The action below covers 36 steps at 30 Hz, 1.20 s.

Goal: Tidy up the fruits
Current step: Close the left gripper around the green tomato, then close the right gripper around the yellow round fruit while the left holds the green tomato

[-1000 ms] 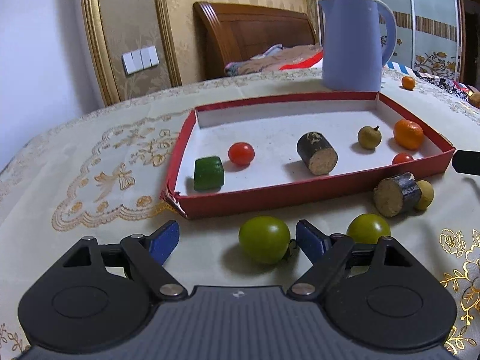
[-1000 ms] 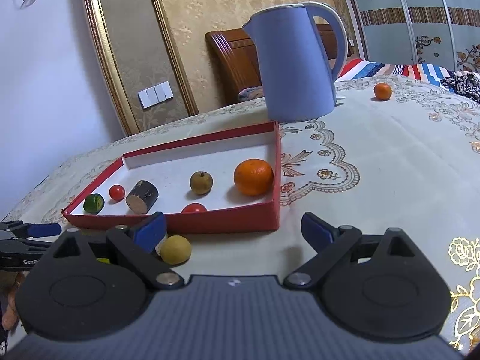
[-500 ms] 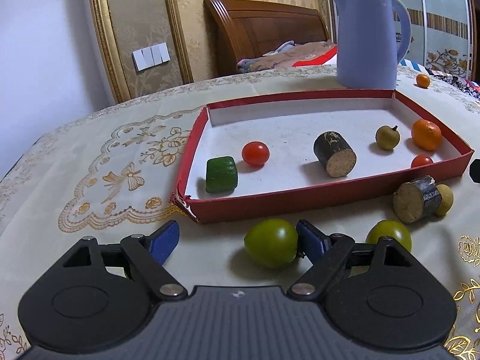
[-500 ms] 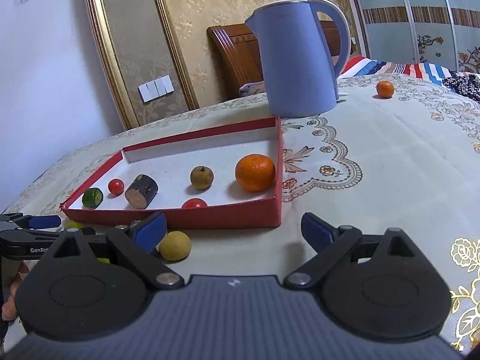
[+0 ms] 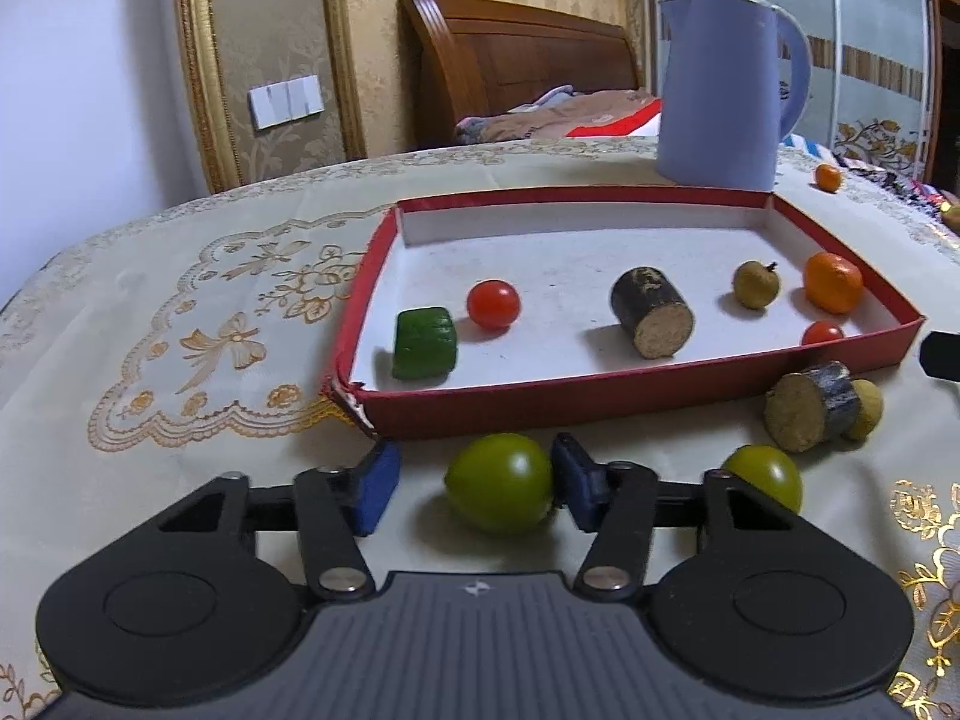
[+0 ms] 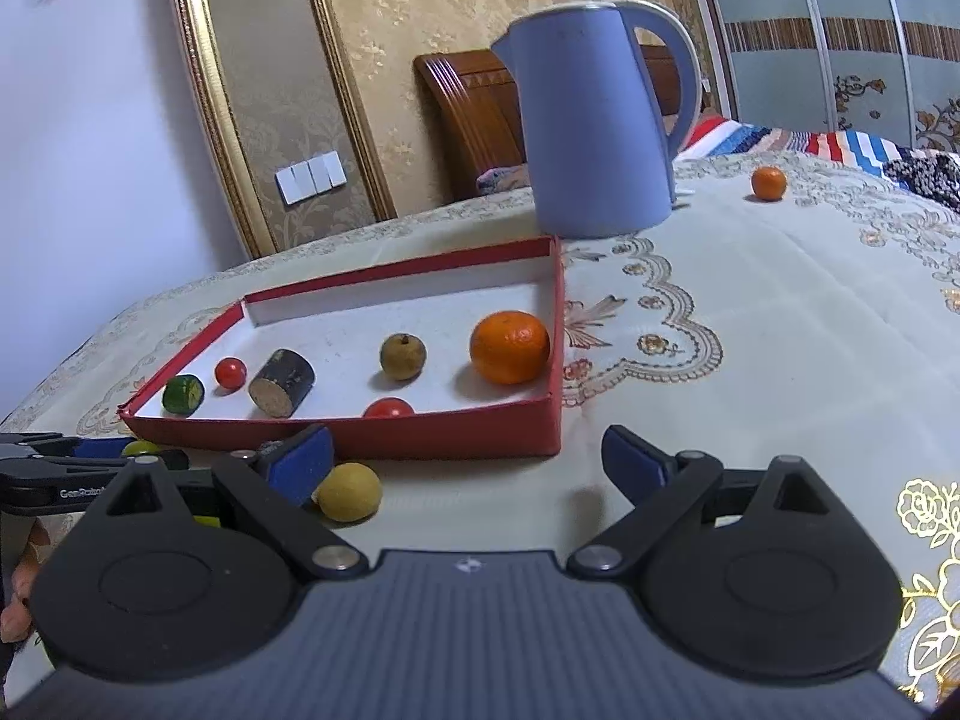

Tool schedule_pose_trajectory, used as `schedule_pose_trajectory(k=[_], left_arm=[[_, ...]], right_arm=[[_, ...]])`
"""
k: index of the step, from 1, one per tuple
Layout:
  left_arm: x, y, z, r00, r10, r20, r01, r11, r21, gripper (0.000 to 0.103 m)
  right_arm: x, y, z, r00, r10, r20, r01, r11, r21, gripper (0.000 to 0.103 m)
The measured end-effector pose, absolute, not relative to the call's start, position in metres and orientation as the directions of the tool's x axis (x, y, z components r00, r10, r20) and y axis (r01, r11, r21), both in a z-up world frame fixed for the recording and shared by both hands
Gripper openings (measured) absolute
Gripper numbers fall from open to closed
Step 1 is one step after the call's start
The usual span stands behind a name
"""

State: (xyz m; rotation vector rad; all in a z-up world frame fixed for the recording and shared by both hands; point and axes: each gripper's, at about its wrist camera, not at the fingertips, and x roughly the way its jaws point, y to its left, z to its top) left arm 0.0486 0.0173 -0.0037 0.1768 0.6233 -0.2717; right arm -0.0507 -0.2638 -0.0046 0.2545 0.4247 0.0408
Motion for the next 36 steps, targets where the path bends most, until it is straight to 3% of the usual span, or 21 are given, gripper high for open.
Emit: schedule_pose_trajectory(k=[2, 5, 11, 18, 23, 26, 36], left_arm=[[0.047, 0.017, -0.004, 0.784, -0.195, -0.590, 0.301, 0.950, 0.087, 0.036], [0.048, 0.018, -0.004, 0.780, -0.203, -0.591, 0.304, 0.950, 0.075, 0.036], [0.048, 0.020, -0.003, 0.779, -0.211, -0.591, 0.304, 0.951, 0.061, 0.035], [0.048, 0.020, -0.003, 0.779, -0.210, -0.590, 0.304, 0.951, 0.063, 0.035], [0.048, 0.020, -0.003, 0.778, -0.212, -0.591, 0.304, 0.951, 0.059, 0.035], [0.048, 0.021, -0.003, 0.779, -0.211, -0.591, 0.304, 0.951, 0.061, 0.035], [0.048, 0.021, -0.003, 0.778, -0.212, -0.591, 0.304, 0.951, 0.058, 0.035]], right_arm=[[-0.051, -0.260, -0.004, 0.905, 0.101, -0.414, -0.001, 0.972, 0.234, 0.091], [-0.054, -0.254, -0.003, 0.889, 0.129, -0.439, -0.034, 0.975, 0.218, 0.077], [-0.060, -0.241, -0.004, 0.871, 0.171, -0.460, -0.098, 0.979, 0.178, 0.073], [-0.051, -0.221, -0.003, 0.847, 0.198, -0.493, -0.155, 0.980, 0.126, 0.054], [-0.039, -0.213, -0.002, 0.839, 0.190, -0.510, -0.162, 0.982, 0.098, 0.054], [-0.031, -0.209, -0.005, 0.826, 0.195, -0.529, -0.173, 0.981, 0.091, 0.039], [-0.030, -0.203, -0.007, 0.825, 0.177, -0.537, -0.175, 0.983, 0.056, 0.027]])
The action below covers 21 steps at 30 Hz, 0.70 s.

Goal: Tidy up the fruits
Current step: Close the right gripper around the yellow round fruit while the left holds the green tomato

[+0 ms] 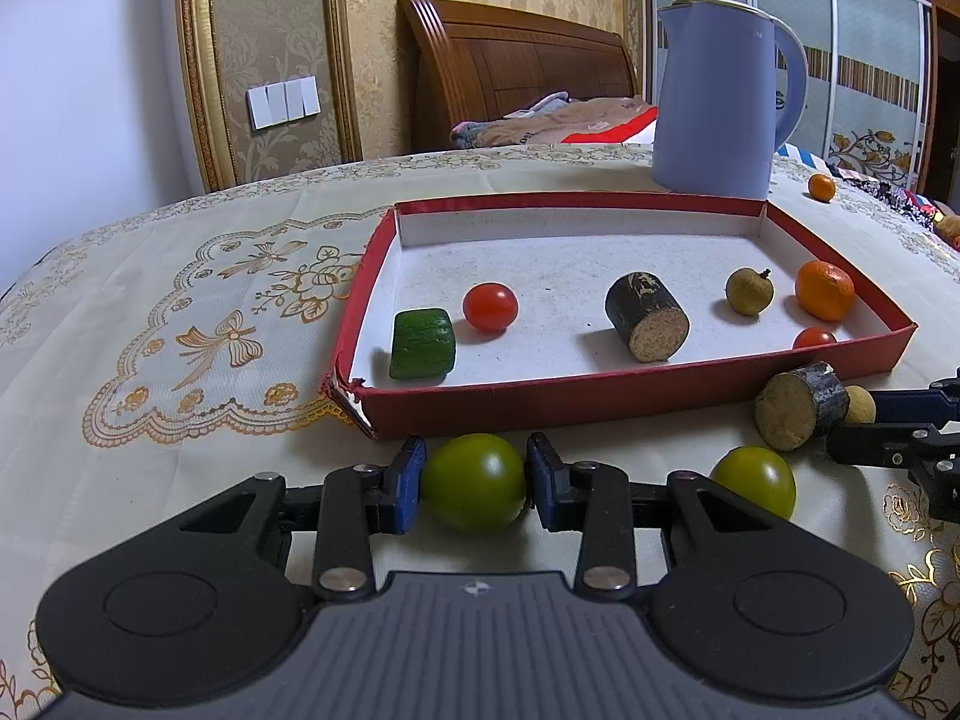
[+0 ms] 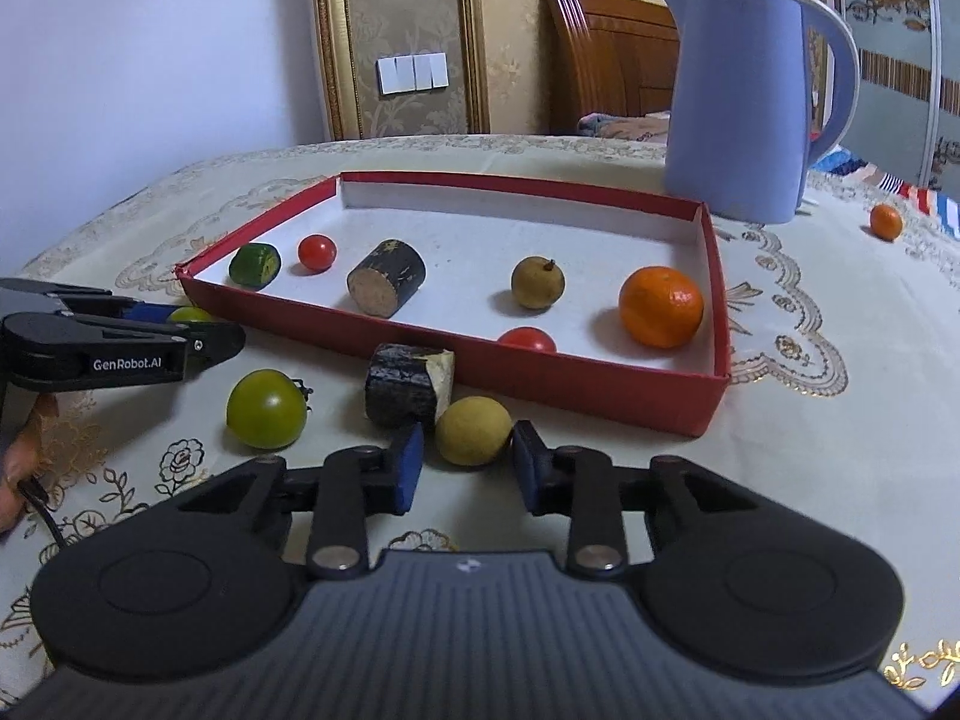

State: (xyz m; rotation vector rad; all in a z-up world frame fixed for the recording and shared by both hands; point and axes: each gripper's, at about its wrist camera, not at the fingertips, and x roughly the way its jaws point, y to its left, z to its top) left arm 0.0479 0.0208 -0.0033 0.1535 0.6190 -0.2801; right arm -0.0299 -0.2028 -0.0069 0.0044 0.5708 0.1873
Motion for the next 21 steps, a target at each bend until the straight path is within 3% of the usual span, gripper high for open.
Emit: schedule_pose_trajectory(k=[21], left_arm=[[0.047, 0.022, -0.003, 0.786, -0.198, -0.586, 0.288, 0.955, 0.064, 0.036]], right_arm=[[-0.040, -0.214, -0.004, 0.861, 0.130, -0.492, -0.098, 0.991, 0.090, 0.026]])
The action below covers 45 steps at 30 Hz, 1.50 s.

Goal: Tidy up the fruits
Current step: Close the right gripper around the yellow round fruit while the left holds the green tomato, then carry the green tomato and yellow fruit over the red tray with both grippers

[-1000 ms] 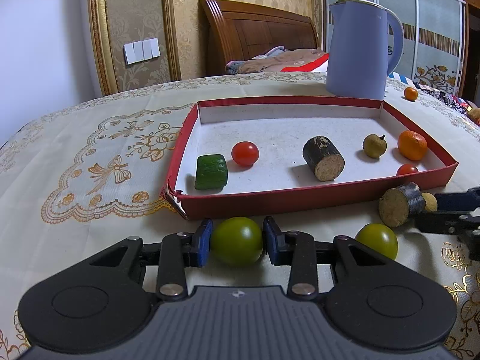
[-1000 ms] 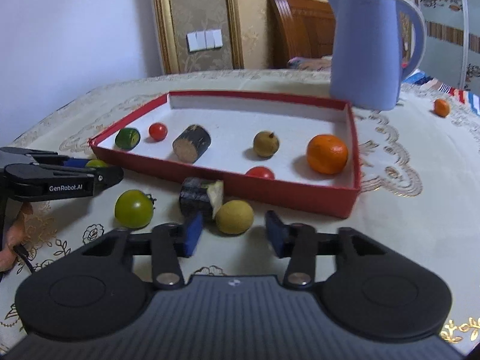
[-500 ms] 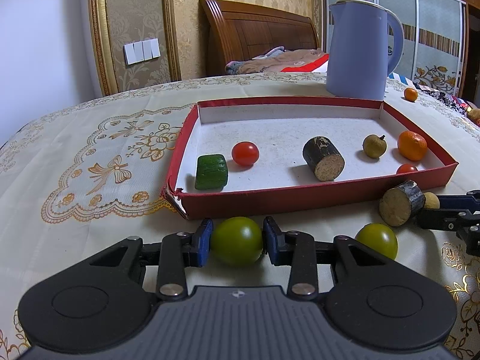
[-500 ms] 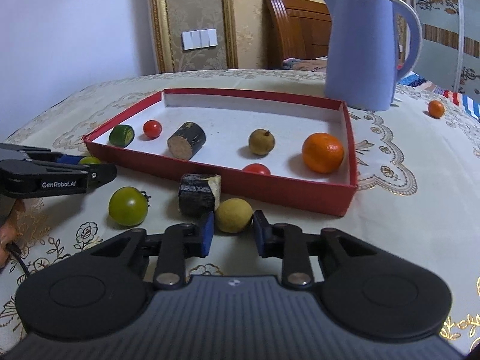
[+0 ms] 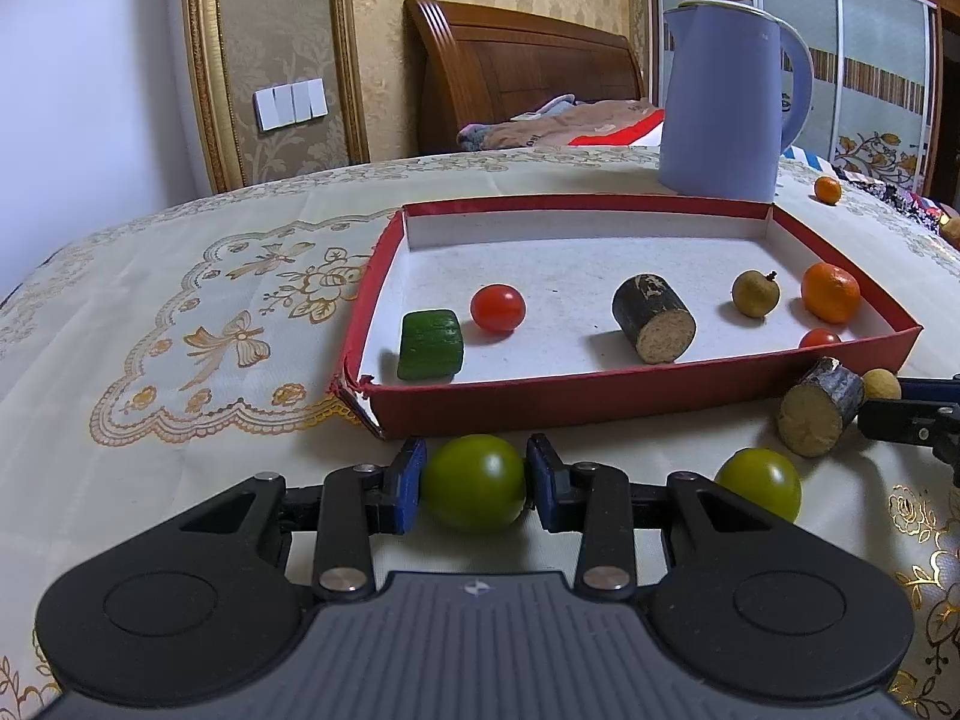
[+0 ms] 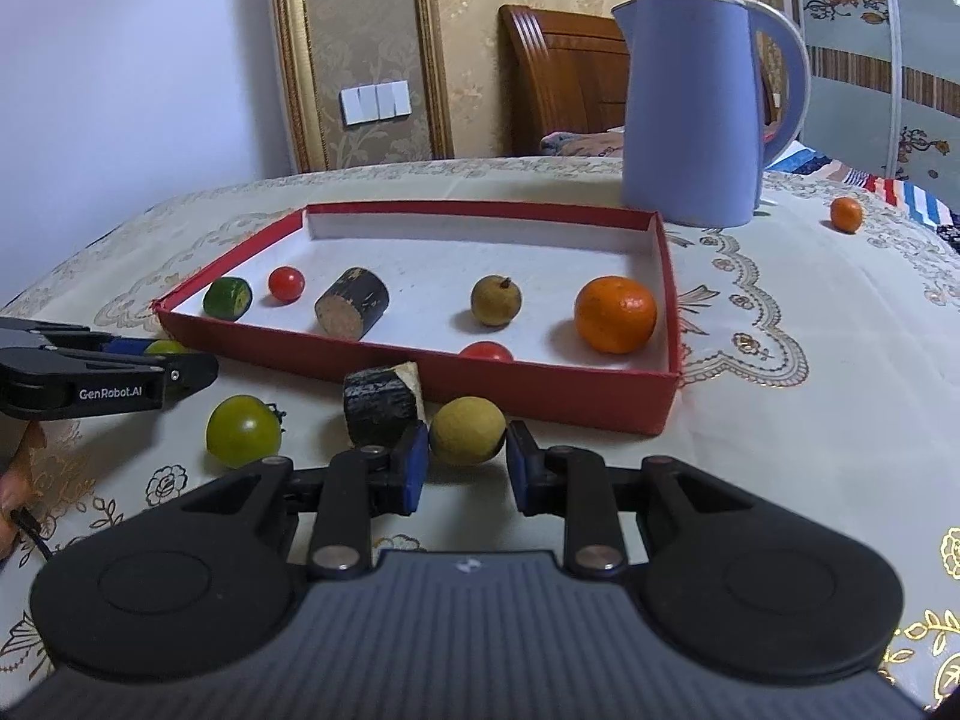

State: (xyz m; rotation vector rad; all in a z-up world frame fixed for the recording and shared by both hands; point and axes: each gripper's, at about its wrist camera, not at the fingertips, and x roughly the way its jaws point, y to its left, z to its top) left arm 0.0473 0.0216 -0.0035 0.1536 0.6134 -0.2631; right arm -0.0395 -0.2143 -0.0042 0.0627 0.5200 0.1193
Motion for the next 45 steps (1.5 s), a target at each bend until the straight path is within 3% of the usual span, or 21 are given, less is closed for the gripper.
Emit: schedule_pose_trajectory(k=[45], left_arm=[[0.043, 0.030, 0.001, 0.812, -0.197, -0.550, 0.253, 0.967, 0.028, 0.035]], right_arm=[[-0.051, -0.226, 0.006, 0.912, 0.070, -0.403, -0.030, 0.994, 0.105, 0.026]])
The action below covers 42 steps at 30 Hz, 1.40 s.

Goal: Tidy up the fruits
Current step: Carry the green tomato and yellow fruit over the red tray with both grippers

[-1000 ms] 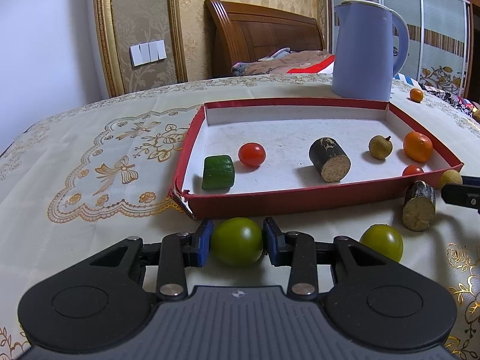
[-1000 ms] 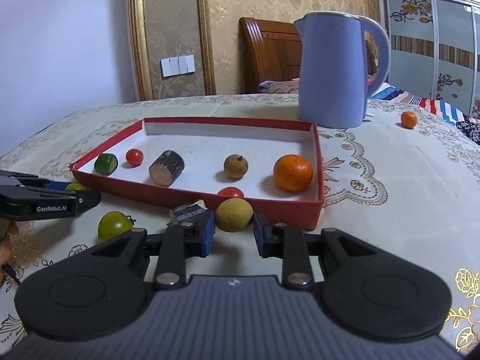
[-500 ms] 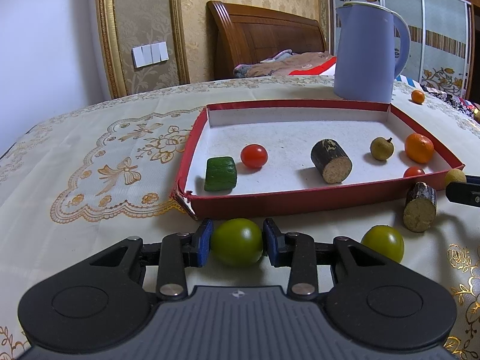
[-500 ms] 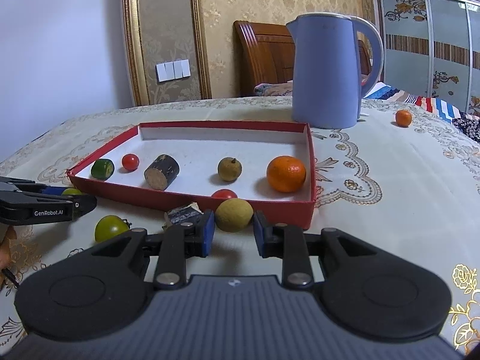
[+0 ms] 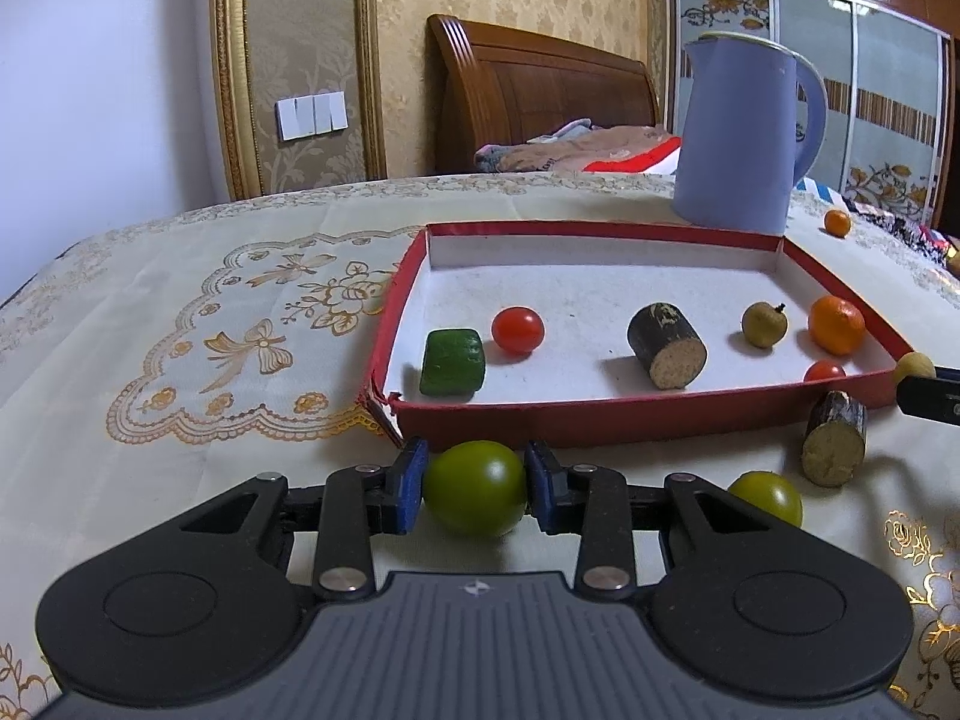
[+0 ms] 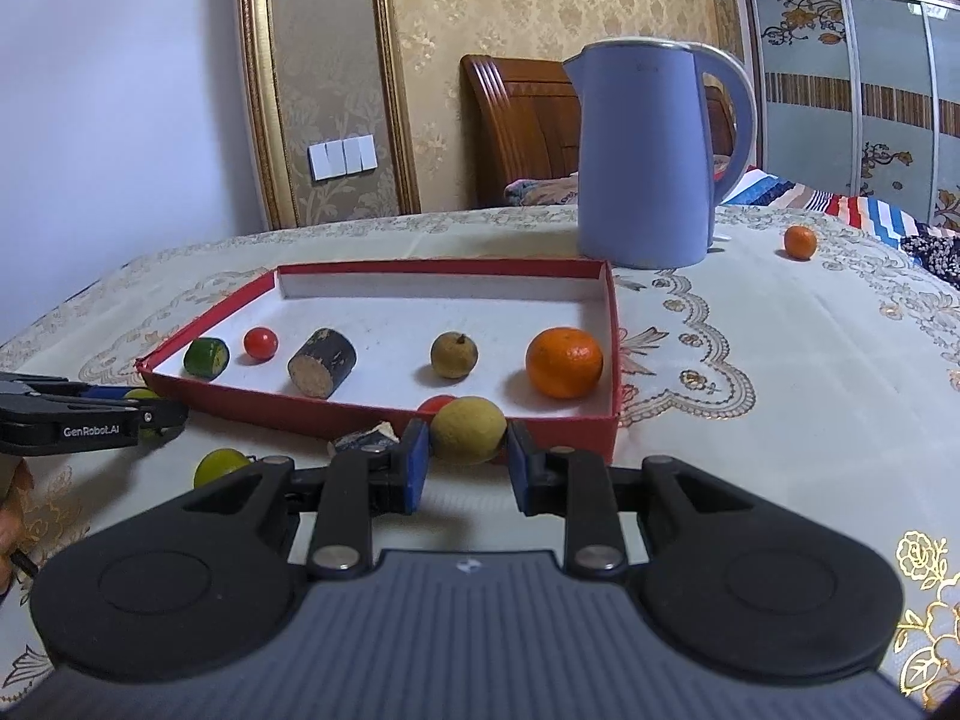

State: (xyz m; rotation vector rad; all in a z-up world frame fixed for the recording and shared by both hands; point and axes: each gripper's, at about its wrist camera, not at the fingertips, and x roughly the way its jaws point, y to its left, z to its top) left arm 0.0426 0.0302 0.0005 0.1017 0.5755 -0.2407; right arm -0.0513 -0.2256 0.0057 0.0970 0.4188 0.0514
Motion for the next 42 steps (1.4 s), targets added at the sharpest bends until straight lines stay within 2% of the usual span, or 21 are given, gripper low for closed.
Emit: schedule_pose_trajectory(k=[9, 13, 16, 17, 20, 22, 29, 30, 32, 33, 37, 39, 40, 41, 42], left_arm=[[0.040, 0.034, 0.004, 0.818, -0.208, -0.536, 0.249, 0.968, 0.005, 0.035], [0.040, 0.049, 0.012, 0.821, -0.234, -0.522, 0.235, 0.970, -0.066, 0.034], [0.042, 0.060, 0.013, 0.782, -0.318, -0.535, 0.281, 0.948, -0.153, 0.035], [0.041, 0.059, 0.011, 0.774, -0.324, -0.543, 0.289, 0.945, -0.153, 0.035], [0.038, 0.044, 0.006, 0.793, -0.240, -0.560, 0.274, 0.961, -0.024, 0.035], [0.038, 0.039, 0.004, 0.800, -0.225, -0.556, 0.278, 0.960, 0.012, 0.035], [0.042, 0.040, 0.001, 0.794, -0.222, -0.567, 0.280, 0.960, 0.017, 0.036], [0.041, 0.040, 0.001, 0.793, -0.230, -0.565, 0.287, 0.958, 0.014, 0.038], [0.044, 0.038, 0.000, 0.778, -0.245, -0.579, 0.304, 0.953, 0.006, 0.052], [0.046, 0.037, -0.001, 0.773, -0.240, -0.588, 0.305, 0.952, 0.012, 0.053], [0.048, 0.038, -0.003, 0.768, -0.234, -0.596, 0.293, 0.956, 0.002, 0.053], [0.048, 0.039, -0.003, 0.771, -0.222, -0.597, 0.278, 0.961, 0.002, 0.047], [0.049, 0.039, -0.003, 0.772, -0.219, -0.596, 0.276, 0.961, 0.003, 0.038], [0.048, 0.039, -0.003, 0.772, -0.225, -0.594, 0.280, 0.960, 0.000, 0.034], [0.047, 0.039, -0.003, 0.773, -0.225, -0.593, 0.280, 0.960, 0.002, 0.034]], right_arm=[[-0.045, -0.227, 0.016, 0.916, 0.081, -0.393, -0.040, 0.993, 0.112, 0.026], [-0.038, -0.222, 0.024, 0.921, 0.077, -0.382, -0.047, 0.995, 0.088, 0.026], [-0.030, -0.221, 0.027, 0.919, 0.087, -0.384, -0.055, 0.994, 0.094, 0.026], [-0.029, -0.220, 0.027, 0.919, 0.091, -0.383, -0.059, 0.994, 0.096, 0.026], [-0.026, -0.218, 0.026, 0.918, 0.103, -0.383, -0.068, 0.992, 0.104, 0.026], [-0.026, -0.219, 0.022, 0.916, 0.106, -0.387, -0.067, 0.991, 0.112, 0.026], [-0.022, -0.225, 0.013, 0.903, 0.121, -0.413, -0.064, 0.986, 0.151, 0.026], [-0.022, -0.225, 0.012, 0.902, 0.122, -0.413, -0.063, 0.986, 0.152, 0.026], [-0.022, -0.225, 0.012, 0.903, 0.120, -0.413, -0.062, 0.987, 0.151, 0.026], [-0.022, -0.224, 0.012, 0.902, 0.121, -0.414, -0.063, 0.987, 0.150, 0.026], [-0.022, -0.224, 0.012, 0.903, 0.119, -0.412, -0.063, 0.987, 0.148, 0.026], [-0.022, -0.223, 0.011, 0.903, 0.118, -0.412, -0.062, 0.987, 0.149, 0.026], [-0.022, -0.223, 0.011, 0.903, 0.119, -0.412, -0.062, 0.987, 0.150, 0.026], [-0.022, -0.223, 0.011, 0.903, 0.119, -0.412, -0.062, 0.987, 0.151, 0.026], [-0.022, -0.224, 0.011, 0.904, 0.119, -0.411, -0.061, 0.987, 0.152, 0.026]])
